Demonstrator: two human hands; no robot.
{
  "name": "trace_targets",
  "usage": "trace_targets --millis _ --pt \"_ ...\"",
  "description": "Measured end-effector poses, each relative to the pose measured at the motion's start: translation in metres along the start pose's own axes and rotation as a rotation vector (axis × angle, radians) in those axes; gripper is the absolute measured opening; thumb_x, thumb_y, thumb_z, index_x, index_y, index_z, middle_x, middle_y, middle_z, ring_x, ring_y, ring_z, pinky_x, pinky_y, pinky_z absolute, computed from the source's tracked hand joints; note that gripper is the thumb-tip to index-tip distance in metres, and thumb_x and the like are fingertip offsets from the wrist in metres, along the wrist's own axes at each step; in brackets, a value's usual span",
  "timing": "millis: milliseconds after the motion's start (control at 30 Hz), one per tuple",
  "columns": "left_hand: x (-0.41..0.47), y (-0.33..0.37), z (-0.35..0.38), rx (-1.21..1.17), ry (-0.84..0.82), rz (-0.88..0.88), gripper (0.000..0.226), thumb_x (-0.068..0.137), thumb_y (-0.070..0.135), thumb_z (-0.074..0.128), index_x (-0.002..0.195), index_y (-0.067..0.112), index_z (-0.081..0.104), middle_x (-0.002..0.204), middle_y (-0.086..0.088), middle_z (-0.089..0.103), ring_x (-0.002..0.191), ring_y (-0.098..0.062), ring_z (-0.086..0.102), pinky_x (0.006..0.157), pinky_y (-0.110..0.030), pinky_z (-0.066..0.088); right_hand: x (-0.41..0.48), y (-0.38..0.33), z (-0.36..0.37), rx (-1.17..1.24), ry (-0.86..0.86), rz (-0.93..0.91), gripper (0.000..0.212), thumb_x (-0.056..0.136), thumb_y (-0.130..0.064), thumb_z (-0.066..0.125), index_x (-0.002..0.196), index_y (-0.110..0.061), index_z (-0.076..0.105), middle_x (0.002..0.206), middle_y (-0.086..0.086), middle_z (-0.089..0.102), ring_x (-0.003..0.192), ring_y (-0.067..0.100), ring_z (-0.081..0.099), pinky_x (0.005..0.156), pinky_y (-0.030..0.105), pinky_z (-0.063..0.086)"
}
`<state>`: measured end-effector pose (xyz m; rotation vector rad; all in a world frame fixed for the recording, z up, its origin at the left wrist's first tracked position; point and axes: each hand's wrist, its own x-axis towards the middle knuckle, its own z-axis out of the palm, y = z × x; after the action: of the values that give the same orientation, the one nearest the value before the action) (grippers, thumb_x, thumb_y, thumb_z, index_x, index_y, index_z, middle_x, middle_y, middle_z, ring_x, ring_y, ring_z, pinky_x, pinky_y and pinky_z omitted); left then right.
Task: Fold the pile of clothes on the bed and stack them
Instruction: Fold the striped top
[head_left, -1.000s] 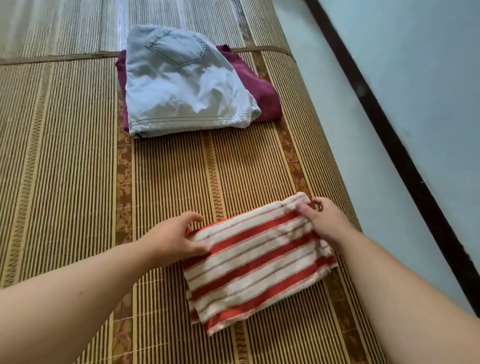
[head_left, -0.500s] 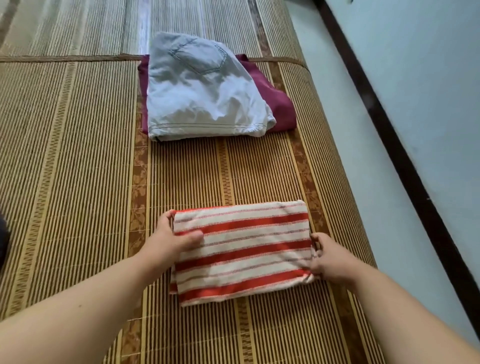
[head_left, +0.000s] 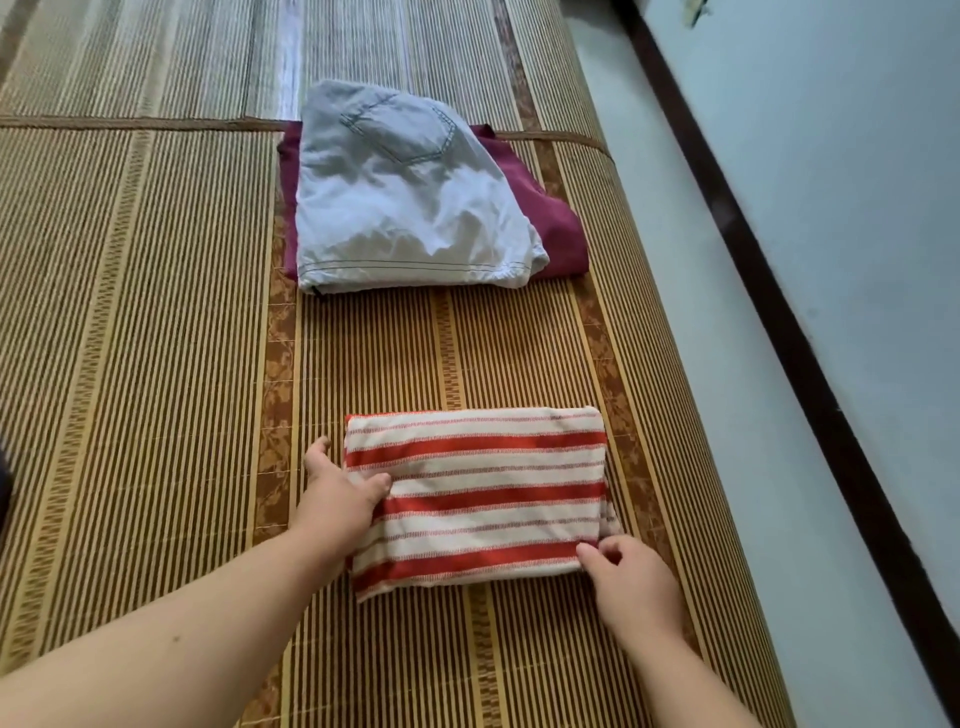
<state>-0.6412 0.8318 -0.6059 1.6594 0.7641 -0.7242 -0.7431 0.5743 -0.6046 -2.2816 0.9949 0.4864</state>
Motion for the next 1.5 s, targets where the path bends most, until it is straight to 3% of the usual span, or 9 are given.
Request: trace_targets --millis 167,333,500,700,867,1200,1300,1400,1500 --pt "0.007 0.008 -0.003 -0.025 -0.004 0.032 0.078 0.092 0.020 0.060 0.144 0.044 0.006 0.103 -0.006 0.059 0.085 -0.028 0.068 0.068 -0.048 0.059 0.002 0.010 -0.006 0.307 0.029 0.113 0.020 0.098 -0.038 0.047 0.097 -0.023 0.061 0.085 -0.007 0.063 0.076 0.008 0.058 0.060 0.026 0.046" --pt "0.003 -0.010 -0.012 0.172 -0.097 0.091 0.085 0.083 0.024 0.072 0.144 0.040 0.015 0.120 0.002 0.056 0.101 -0.021 0.062 0.087 -0.049 0.053 -0.001 0.013 0.000 0.142 -0.009 0.064 0.018 0.095 -0.032 0.056 0.104 -0.023 0.068 0.081 -0.015 0.059 0.073 0.002 0.052 0.053 0.020 0.034" --pt "-0.003 -0.033 -0.014 0.513 -0.187 0.129 0.105 0.076 0.016 0.077 0.146 0.038 0.003 0.100 0.016 0.051 0.078 -0.001 0.057 0.049 -0.012 0.043 -0.005 0.006 -0.002 0.167 0.040 0.002 0.016 0.095 -0.028 0.053 0.081 -0.028 0.059 0.071 -0.005 0.063 0.057 0.010 0.051 0.048 0.023 0.037" --pt "0.002 -0.037 -0.017 0.537 -0.136 0.169 0.098 0.080 0.013 0.073 0.145 0.041 0.005 0.102 0.013 0.051 0.082 -0.003 0.055 0.056 -0.017 0.042 -0.010 -0.002 -0.003 0.196 0.196 -0.046 0.012 0.088 -0.042 0.063 0.083 -0.033 0.056 0.075 -0.018 0.058 0.067 -0.001 0.053 0.049 0.016 0.035" --pt "0.002 -0.042 -0.014 0.531 -0.108 0.204 0.096 0.081 0.012 0.072 0.146 0.040 0.007 0.121 0.003 0.053 0.095 -0.012 0.055 0.064 -0.020 0.045 0.003 -0.002 0.004 -0.013 0.138 -0.083 0.013 0.094 -0.032 0.054 0.084 -0.027 0.062 0.073 -0.015 0.058 0.065 0.002 0.054 0.047 0.018 0.034" --pt "0.005 -0.040 -0.035 0.512 -0.095 0.294 0.099 0.082 0.008 0.069 0.145 0.051 0.007 0.118 0.014 0.052 0.095 -0.005 0.055 0.063 -0.019 0.044 0.015 0.025 -0.023 -0.124 0.167 -0.158 0.019 0.100 -0.027 0.044 0.096 -0.022 0.062 0.075 -0.008 0.059 0.065 0.007 0.055 0.048 0.021 0.034" --pt "0.005 -0.040 -0.034 0.528 -0.131 0.286 0.100 0.079 0.011 0.073 0.146 0.048 0.010 0.108 0.018 0.055 0.087 0.001 0.055 0.060 -0.016 0.043 0.020 0.023 -0.017 -0.180 0.095 -0.129 0.021 0.100 -0.020 0.042 0.116 -0.021 0.057 0.091 -0.006 0.059 0.069 0.002 0.048 0.051 0.019 0.032" --pt "0.003 -0.036 -0.033 0.385 -0.145 0.278 0.088 0.077 0.032 0.076 0.144 0.044 0.020 0.111 0.017 0.059 0.090 -0.002 0.059 0.069 -0.027 0.050 0.021 0.000 -0.007 -0.013 0.175 -0.163 0.042 0.098 -0.025 0.043 0.140 -0.024 0.038 0.132 0.005 0.047 0.088 0.001 0.045 0.067 0.019 0.040" --pt "0.004 -0.023 -0.028 0.279 0.038 0.245 0.091 0.077 0.055 0.069 0.150 0.033 0.018 0.132 0.000 0.056 0.091 -0.008 0.058 0.072 -0.033 0.051 0.027 -0.026 0.004 -0.004 0.150 -0.357 0.066 0.096 -0.053 0.040 0.151 -0.035 0.009 0.157 -0.002 0.015 0.139 0.022 0.022 0.105 0.049 0.031"
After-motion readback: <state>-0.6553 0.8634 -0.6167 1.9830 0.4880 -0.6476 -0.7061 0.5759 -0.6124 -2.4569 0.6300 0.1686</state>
